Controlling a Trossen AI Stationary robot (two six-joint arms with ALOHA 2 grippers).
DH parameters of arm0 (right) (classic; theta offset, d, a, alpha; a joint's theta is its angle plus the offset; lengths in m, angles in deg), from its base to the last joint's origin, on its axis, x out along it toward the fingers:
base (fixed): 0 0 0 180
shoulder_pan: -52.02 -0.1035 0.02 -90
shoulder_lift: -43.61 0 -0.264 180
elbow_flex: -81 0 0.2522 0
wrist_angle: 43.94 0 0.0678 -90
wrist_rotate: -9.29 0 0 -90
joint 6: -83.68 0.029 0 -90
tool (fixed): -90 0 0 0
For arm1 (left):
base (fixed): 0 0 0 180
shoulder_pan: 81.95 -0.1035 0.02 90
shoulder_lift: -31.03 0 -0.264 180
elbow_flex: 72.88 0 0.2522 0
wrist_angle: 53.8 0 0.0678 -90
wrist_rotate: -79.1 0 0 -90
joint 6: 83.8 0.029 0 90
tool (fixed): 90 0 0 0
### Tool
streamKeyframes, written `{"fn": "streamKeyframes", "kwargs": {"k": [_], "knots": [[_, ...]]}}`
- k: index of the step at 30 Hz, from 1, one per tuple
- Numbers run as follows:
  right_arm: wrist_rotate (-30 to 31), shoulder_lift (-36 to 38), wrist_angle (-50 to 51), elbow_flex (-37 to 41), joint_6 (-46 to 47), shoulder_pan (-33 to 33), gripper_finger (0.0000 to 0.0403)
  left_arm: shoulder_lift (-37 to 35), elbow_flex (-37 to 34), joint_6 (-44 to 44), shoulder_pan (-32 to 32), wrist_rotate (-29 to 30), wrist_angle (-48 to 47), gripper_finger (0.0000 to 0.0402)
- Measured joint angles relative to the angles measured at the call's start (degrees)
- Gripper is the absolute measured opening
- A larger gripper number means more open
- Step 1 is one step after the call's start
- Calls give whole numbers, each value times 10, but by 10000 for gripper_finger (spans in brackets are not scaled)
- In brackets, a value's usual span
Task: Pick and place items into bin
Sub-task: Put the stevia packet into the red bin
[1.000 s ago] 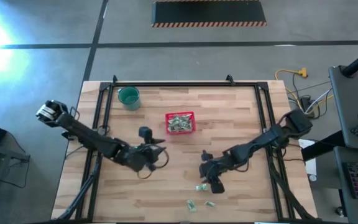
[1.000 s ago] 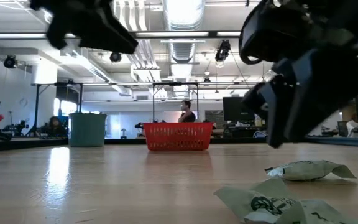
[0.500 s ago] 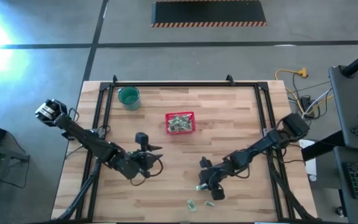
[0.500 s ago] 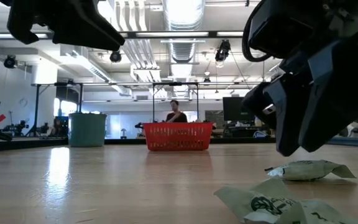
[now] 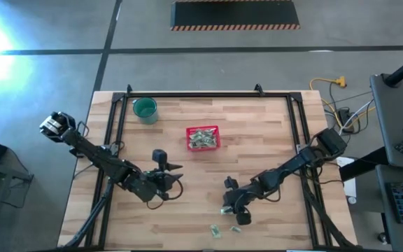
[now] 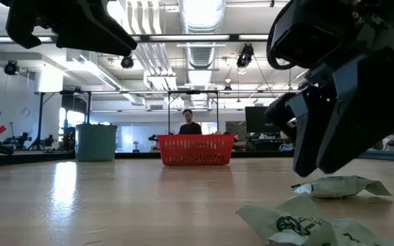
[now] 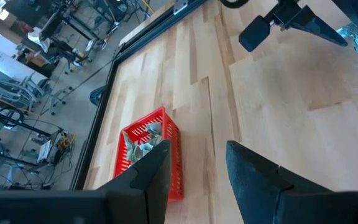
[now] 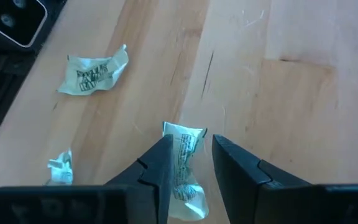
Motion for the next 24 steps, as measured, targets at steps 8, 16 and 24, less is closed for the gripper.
{"fn": "streamKeyframes", "kwargs": {"k": [8, 16, 24], "knots": [[-8, -28, -24, 0, -1, 0, 104, 0, 0, 0, 0, -1, -1, 137], [-8, -26, -19, 0, -18, 0, 80, 0, 0, 0, 0, -1, -1, 137], [-4, -26, -14, -5, -43, 0, 27, 0, 0, 0, 0, -1, -1, 137]]}}
